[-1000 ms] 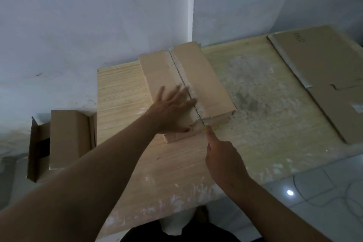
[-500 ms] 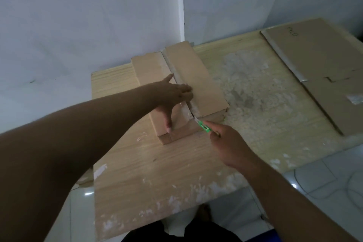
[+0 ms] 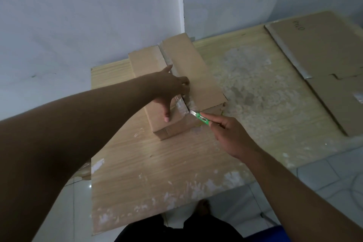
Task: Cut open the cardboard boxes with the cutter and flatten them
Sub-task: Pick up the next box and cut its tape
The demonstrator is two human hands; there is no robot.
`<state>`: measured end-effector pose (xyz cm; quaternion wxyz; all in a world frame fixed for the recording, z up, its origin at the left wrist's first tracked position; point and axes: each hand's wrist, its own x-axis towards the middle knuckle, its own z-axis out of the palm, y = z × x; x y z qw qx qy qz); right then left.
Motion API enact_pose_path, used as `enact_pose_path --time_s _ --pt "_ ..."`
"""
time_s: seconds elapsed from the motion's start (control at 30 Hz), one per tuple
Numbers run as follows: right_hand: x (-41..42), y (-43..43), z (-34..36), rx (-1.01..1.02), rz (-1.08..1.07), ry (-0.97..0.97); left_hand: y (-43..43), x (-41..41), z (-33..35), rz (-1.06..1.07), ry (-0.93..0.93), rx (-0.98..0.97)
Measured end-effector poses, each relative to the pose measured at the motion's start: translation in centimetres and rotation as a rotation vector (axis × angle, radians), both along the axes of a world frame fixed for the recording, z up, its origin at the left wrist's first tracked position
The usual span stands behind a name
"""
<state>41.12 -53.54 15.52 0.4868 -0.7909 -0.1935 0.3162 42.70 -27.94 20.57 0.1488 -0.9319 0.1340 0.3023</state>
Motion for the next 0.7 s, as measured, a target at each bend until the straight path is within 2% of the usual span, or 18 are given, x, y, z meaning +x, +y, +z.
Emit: enact_pose_path --time_s 0.2,0.4,0.57,0.63,0.7 --pt "-0.3 -0.7 0.8 0.002 -0.039 -0.156 -0.3 0.3 0.2 0.021 0.009 0.033" --pt "0.7 0.9 0.3 -0.024 0.019 0.035 -0.3 0.3 -0.1 0.014 -0.013 0.034" --pt "2.8 0.7 -0.1 0.005 0.067 0.47 -0.4 0.0 -0.2 0.017 -0.023 0.053" --pt "3.4 0.1 -0.1 -0.005 0.109 0.499 -0.4 0.1 -0.1 0.028 -0.026 0.055" --pt "3.0 -0.6 -0.4 -0.098 0.22 0.417 -0.3 0.2 -0.1 0.038 -0.037 0.038"
